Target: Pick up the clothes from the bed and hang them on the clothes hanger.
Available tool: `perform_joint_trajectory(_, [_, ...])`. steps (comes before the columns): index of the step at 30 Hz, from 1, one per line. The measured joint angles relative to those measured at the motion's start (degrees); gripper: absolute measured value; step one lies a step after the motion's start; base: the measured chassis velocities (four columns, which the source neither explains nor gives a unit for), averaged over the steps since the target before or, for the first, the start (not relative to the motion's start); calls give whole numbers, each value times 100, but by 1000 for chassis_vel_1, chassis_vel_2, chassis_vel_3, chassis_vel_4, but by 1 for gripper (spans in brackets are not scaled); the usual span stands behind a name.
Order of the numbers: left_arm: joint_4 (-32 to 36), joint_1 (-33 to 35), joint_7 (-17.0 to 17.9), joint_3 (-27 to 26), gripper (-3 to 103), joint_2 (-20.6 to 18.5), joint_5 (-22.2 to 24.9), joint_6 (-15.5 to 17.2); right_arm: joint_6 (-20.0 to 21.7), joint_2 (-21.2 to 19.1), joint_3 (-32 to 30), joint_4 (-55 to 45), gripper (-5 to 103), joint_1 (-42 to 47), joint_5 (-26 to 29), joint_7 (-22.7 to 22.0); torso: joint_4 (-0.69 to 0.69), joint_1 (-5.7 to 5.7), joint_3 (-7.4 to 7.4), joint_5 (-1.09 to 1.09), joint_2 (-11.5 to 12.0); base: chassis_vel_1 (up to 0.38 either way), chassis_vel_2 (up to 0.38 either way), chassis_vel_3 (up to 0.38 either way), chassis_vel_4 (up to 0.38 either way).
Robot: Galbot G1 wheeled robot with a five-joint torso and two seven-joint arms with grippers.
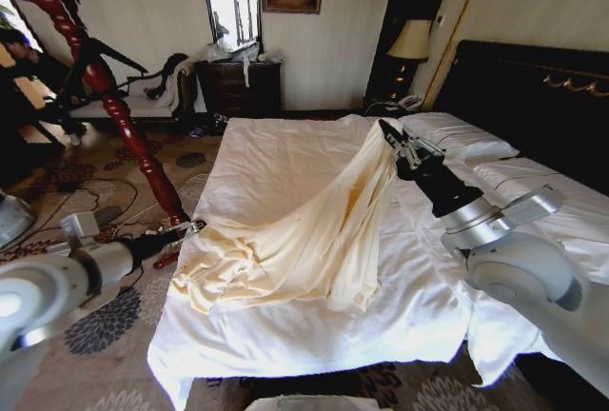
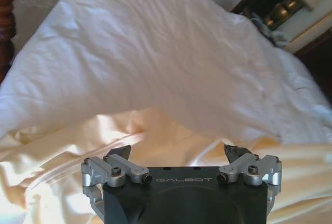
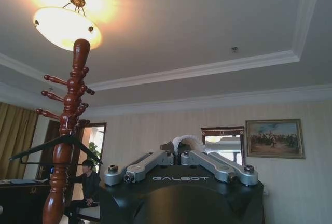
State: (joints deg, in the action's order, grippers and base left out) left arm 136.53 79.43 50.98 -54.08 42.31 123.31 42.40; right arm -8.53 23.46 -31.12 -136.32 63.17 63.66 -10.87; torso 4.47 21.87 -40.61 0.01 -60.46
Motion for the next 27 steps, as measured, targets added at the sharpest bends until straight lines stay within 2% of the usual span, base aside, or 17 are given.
perform_joint_trajectory(1, [-20, 81, -246, 178, 100, 45, -646, -1, -1, 9, 19, 19, 1, 1, -21, 9, -1, 0, 0, 0, 0, 0, 0, 0, 0])
perform_joint_trajectory(3, [-131, 256, -1106, 476, 100, 134, -2023, -5, -1, 25, 43, 55, 1, 28, -71, 23, -1, 1, -1, -4, 0, 0, 0, 0, 0])
perform_joint_trajectory(4, [-131, 256, -1106, 476, 100, 134, -2023, -5, -1, 25, 43, 55, 1, 28, -71, 23, -1, 1, -1, -4, 0, 0, 0, 0, 0])
perform_joint_trajectory(5, [-155, 311, -1423, 526, 100, 175, -2533, -5, -3, 30, 43, 65, 1, 51, -91, 25, -1, 1, -1, -3, 0, 0, 0, 0, 0])
perform_joint_trajectory(7, [-88, 339, -1939, 466, 100, 223, -2923, -17, -16, 40, 42, 96, 1, 100, -137, 33, -1, 0, -1, -2, 0, 0, 0, 0, 0])
perform_joint_trajectory(8, [-28, 318, -2345, 369, 100, 197, -3213, -168, -21, 50, 43, 115, 1, 104, -152, 35, -1, 0, -1, -1, 0, 0, 0, 0, 0])
perform_joint_trajectory(9, [-28, 318, -2345, 369, 100, 197, -3213, -168, -21, 50, 43, 115, 1, 104, -152, 35, -1, 0, -1, -1, 0, 0, 0, 0, 0])
perform_joint_trajectory(10, [12, 255, -2678, 280, 100, 128, -3531, -393, -23, 60, 57, 139, 1, 98, -165, 37, -1, 0, -1, -1, 0, 0, 0, 0, 0])
perform_joint_trajectory(11, [21, 134, -3012, 177, 100, 0, -3991, -756, -23, 74, 79, 161, 1, 83, -175, 41, -1, 0, -1, 0, 0, 0, 0, 0, 0])
perform_joint_trajectory(13, [-114, -109, -3416, 20, 100, -311, -4988, -1608, -25, 103, 106, 192, 1, 65, -190, 47, 1, 0, -1, 0, 0, 0, 0, 0, 0])
perform_joint_trajectory(14, [-114, -109, -3416, 20, 100, -311, -4988, -1608, -25, 103, 106, 192, 1, 65, -190, 47, 1, 0, -1, 0, 0, 0, 0, 0, 0])
perform_joint_trajectory(17, [-727, -544, -3801, -275, 100, -912, -6279, -2477, -33, 167, 129, 243, 1, 44, -219, 69, -1, 0, 0, 0, 0, 0, 0, 0, 0])
perform_joint_trajectory(18, [-727, -544, -3801, -275, 100, -912, -6279, -2477, -33, 167, 129, 243, 1, 44, -219, 69, -1, 0, 0, 0, 0, 0, 0, 0, 0])
perform_joint_trajectory(21, [-1618, -1169, -3896, -219, 100, -1477, -6475, -2743, -40, 210, 159, 289, 1, -6, -233, 85, 0, 1, -1, -4, 0, 0, 0, 0, 0])
perform_joint_trajectory(23, [-2190, -1563, -4148, -115, 100, -1860, -6388, -2874, -43, 241, 198, 316, 1, -72, -236, 101, 1, 2, -1, -3, 0, 0, 0, 0, 0])
perform_joint_trajectory(24, [-2190, -1563, -4148, -115, 100, -1860, -6388, -2874, -43, 241, 198, 316, 1, -72, -236, 101, 1, 2, -1, -3, 0, 0, 0, 0, 0])
perform_joint_trajectory(27, [-2903, -2023, -4485, -34, 100, -2419, -6038, -2978, -59, 325, 354, 410, 1, -260, -250, 184, -1, 2, -1, -2, 0, 0, 0, 0, 0])
